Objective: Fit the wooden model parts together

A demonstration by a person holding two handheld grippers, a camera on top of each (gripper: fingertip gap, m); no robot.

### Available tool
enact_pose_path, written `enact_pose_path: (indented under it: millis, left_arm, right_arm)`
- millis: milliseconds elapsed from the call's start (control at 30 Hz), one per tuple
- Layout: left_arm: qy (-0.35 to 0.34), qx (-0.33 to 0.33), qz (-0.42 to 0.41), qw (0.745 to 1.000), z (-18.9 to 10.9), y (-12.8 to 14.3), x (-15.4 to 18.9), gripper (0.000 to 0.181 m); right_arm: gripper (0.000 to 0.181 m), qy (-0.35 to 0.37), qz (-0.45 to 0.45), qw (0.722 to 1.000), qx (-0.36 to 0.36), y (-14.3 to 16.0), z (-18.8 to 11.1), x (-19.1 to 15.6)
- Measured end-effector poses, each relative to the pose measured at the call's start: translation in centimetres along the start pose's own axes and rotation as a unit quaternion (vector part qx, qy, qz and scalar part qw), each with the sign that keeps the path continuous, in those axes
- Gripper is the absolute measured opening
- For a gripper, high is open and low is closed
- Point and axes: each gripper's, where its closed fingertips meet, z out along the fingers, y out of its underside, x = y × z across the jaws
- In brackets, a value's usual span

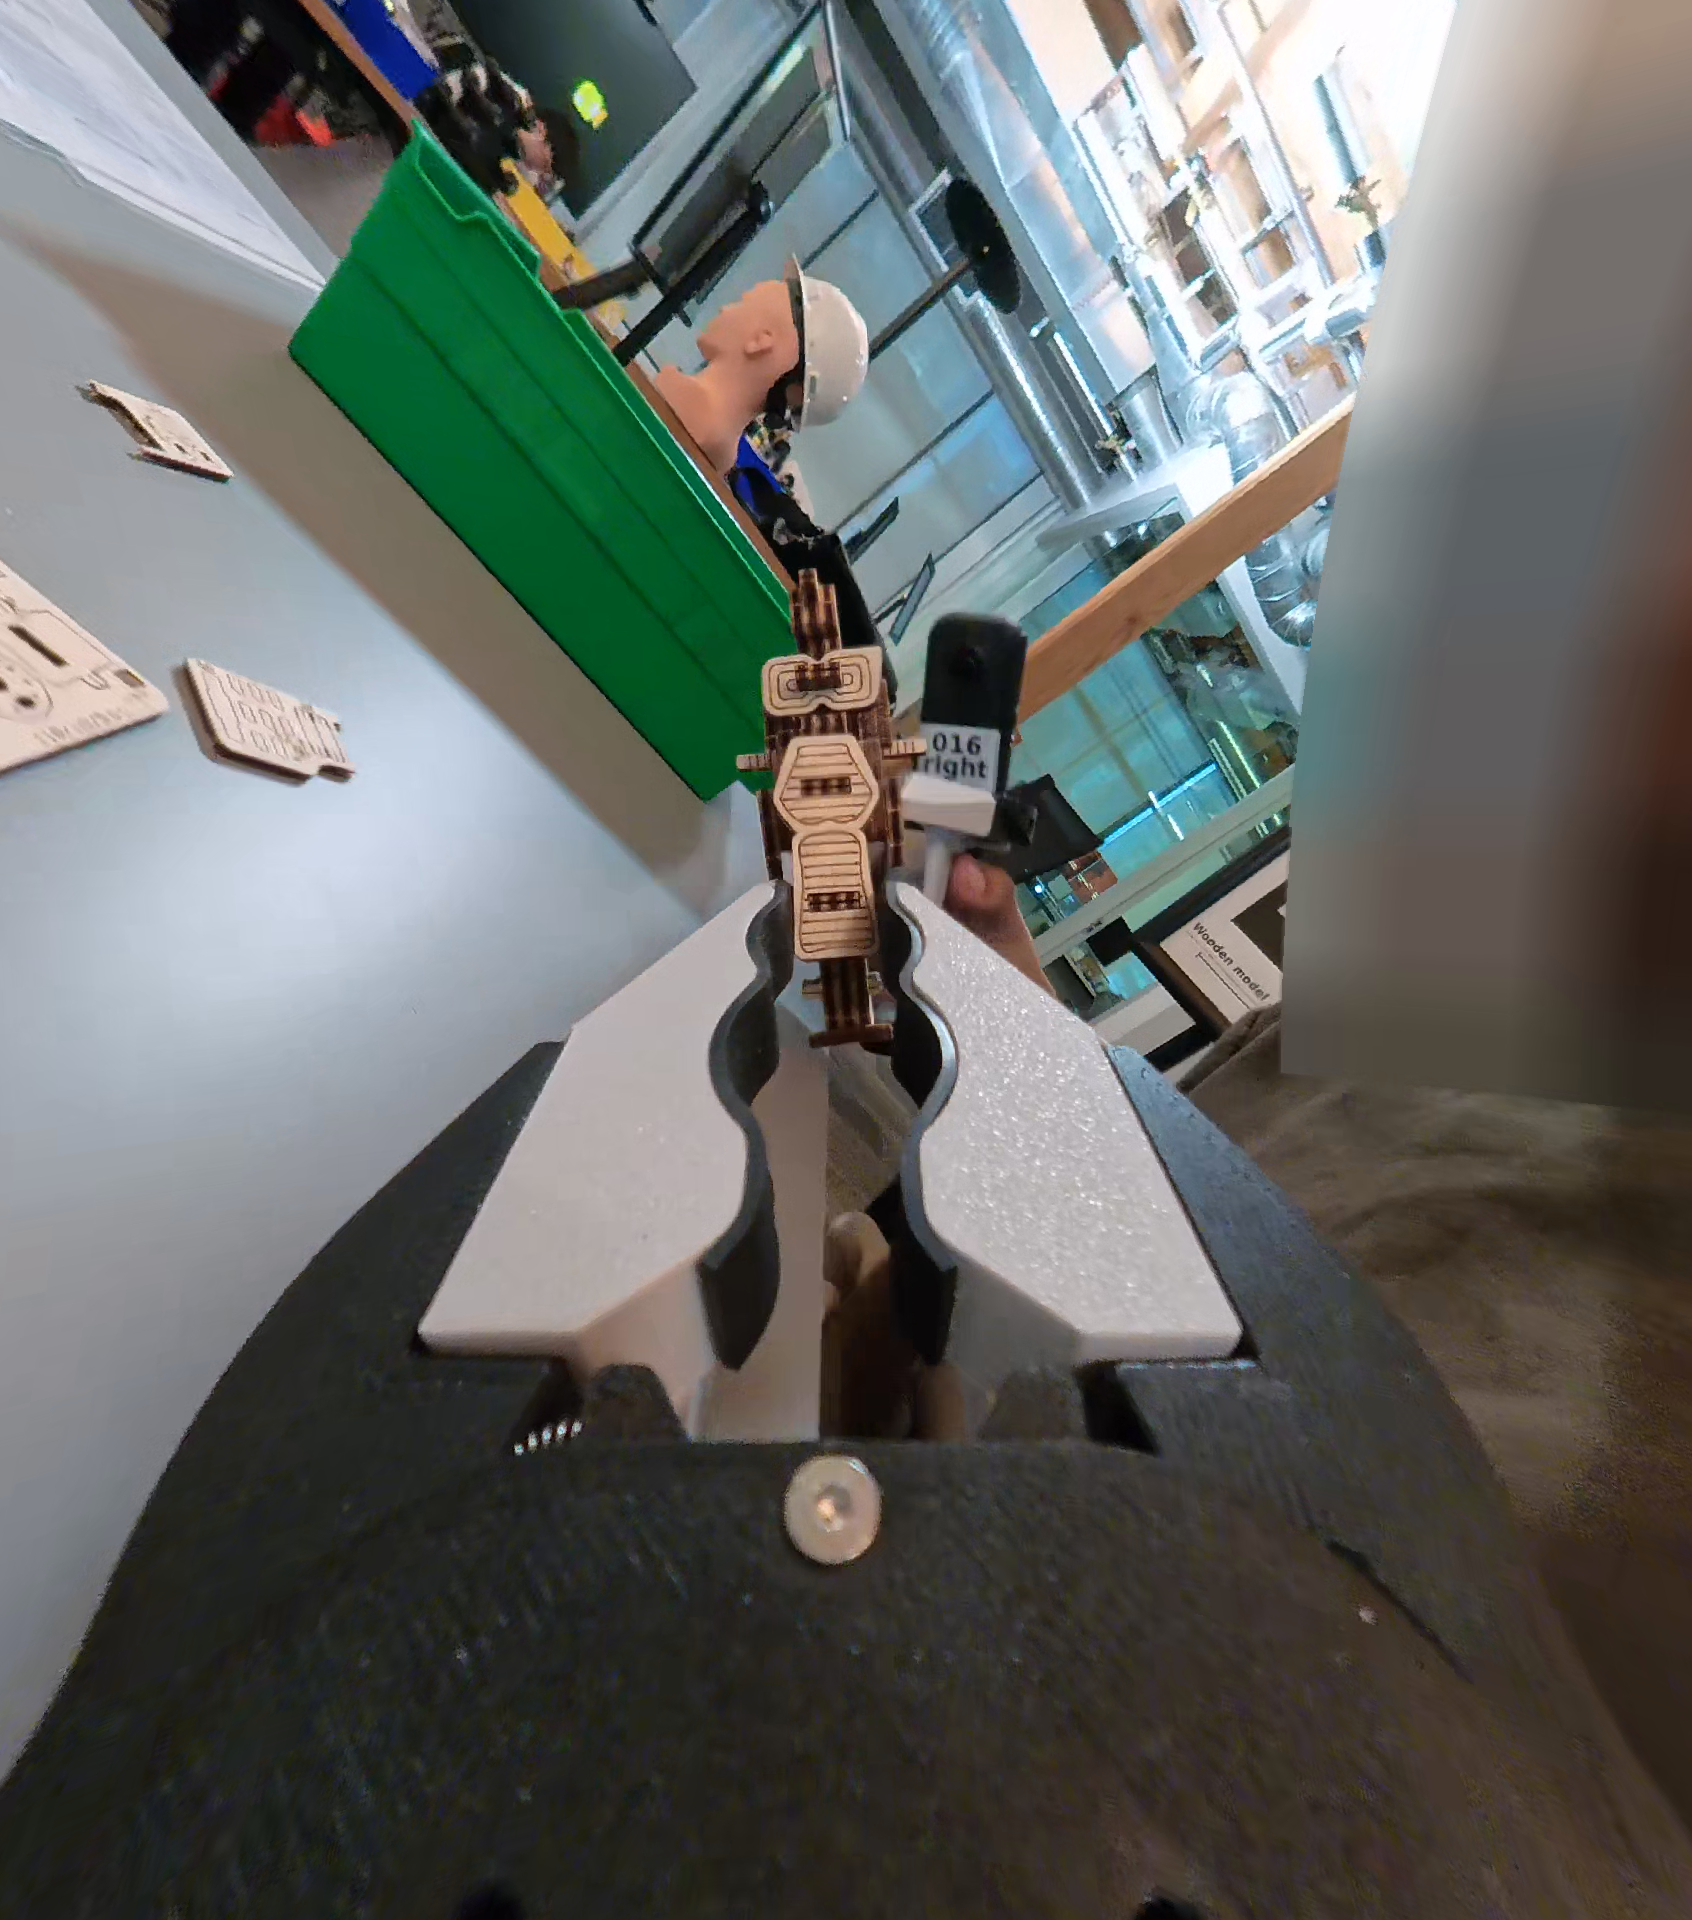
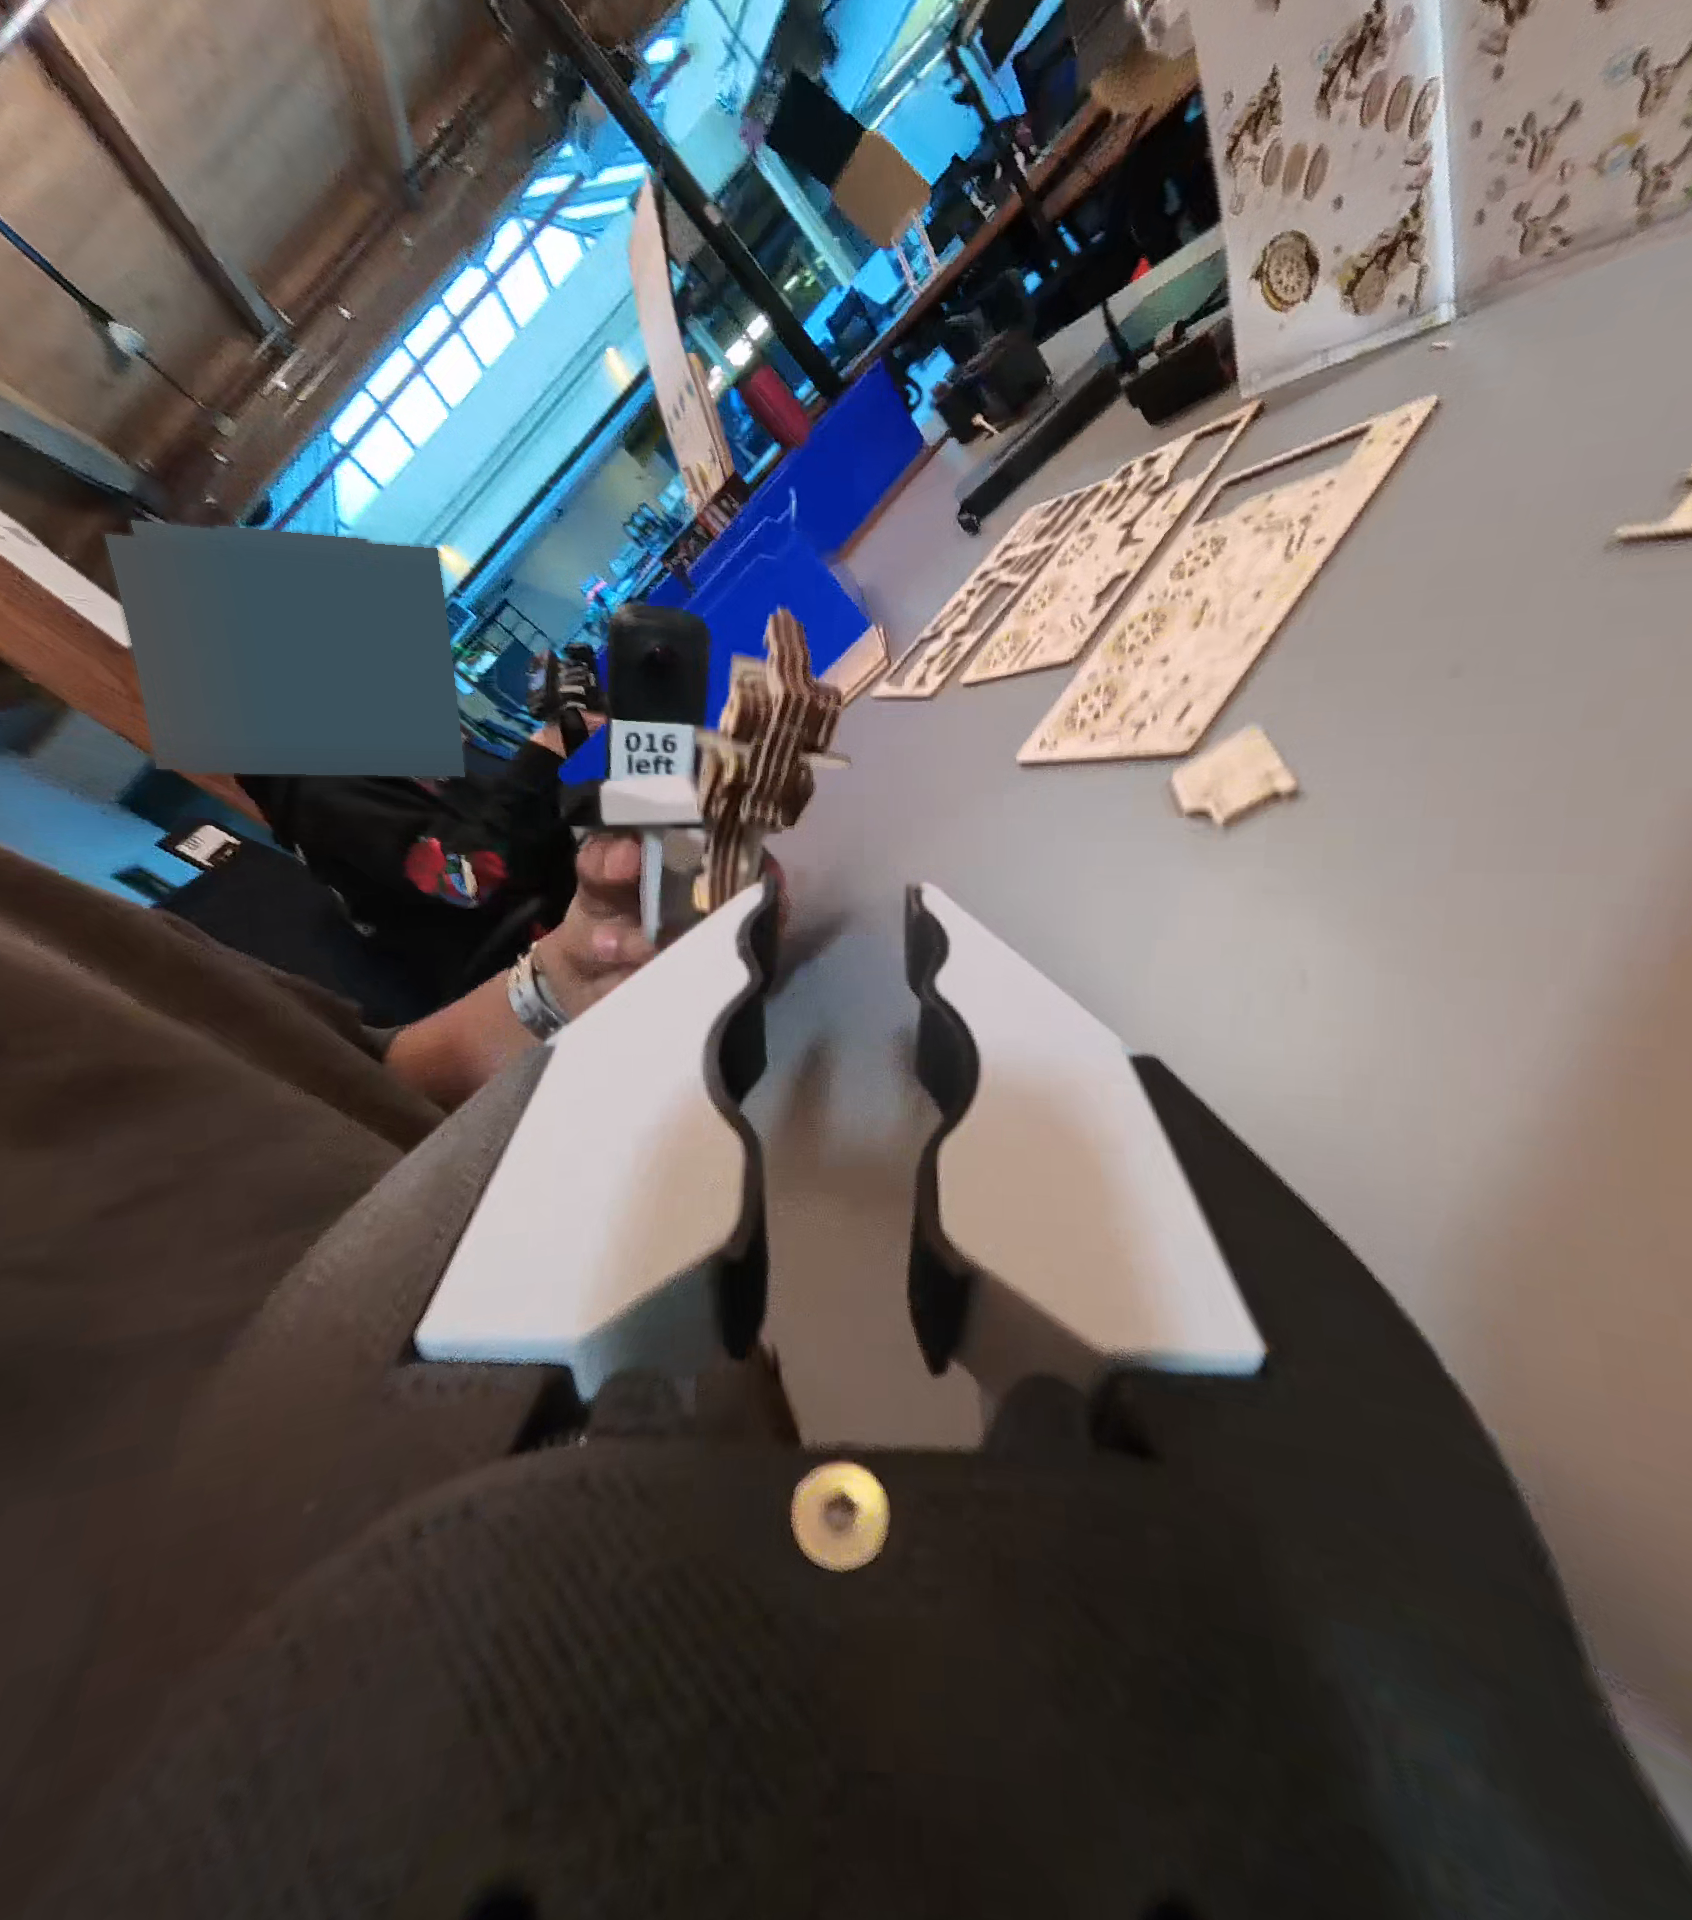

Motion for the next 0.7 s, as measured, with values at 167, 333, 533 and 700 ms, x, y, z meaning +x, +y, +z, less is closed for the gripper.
enact_pose_path:
  millis: [167, 333, 533, 700]
  left_arm:
    - [0.008, 0.021, 0.004, 1.000, -0.8, 2.9, 2.7, 0.012]
    - [0.015, -0.007, 0.048, 0.999, -0.4, 8.0, 6.5, 0.012]
    - [0.021, -0.040, 0.048, 0.998, -0.6, 16.1, 10.8, 0.012]
    - [0.037, -0.077, 0.046, 0.995, 0.3, 20.8, 13.2, 0.012]
  right_arm:
    - [0.019, 0.067, -0.021, 0.992, 0.103, -0.3, -8.7, -1.7]
    - [0.015, 0.174, -0.075, 0.960, 0.204, 0.7, -19.1, -4.0]
    - [0.008, 0.340, -0.102, 0.928, 0.115, 9.6, -25.7, -4.4]
    - [0.009, 0.399, -0.062, 0.898, -0.173, 22.4, -29.6, -1.2]
